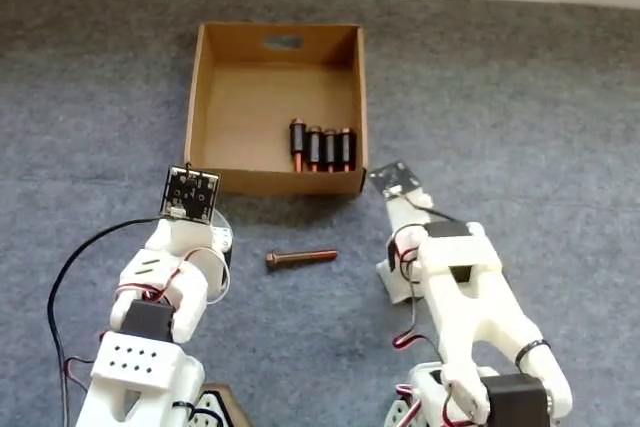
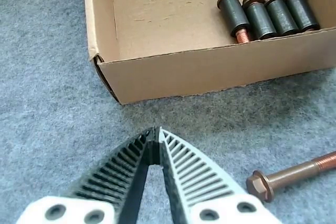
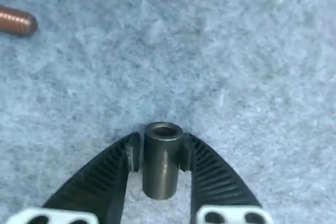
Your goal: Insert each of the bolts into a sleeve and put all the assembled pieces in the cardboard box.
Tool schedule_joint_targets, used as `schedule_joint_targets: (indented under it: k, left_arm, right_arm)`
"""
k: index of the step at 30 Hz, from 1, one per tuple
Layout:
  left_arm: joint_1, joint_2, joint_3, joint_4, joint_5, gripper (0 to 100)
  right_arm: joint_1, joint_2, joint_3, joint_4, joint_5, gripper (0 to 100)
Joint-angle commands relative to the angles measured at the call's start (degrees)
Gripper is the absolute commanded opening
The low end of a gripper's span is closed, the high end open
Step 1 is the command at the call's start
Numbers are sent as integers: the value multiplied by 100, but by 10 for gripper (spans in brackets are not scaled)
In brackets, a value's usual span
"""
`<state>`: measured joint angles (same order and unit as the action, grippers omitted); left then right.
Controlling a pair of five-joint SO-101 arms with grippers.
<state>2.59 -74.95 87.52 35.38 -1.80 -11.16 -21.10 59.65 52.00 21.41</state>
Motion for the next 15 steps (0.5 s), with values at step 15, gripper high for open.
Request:
schedule_joint_targets:
  k: [15]
  left_arm:
    - [-48, -75, -31, -141, -53, 13]
  right_arm:
    - [40, 75, 57, 22, 448, 137]
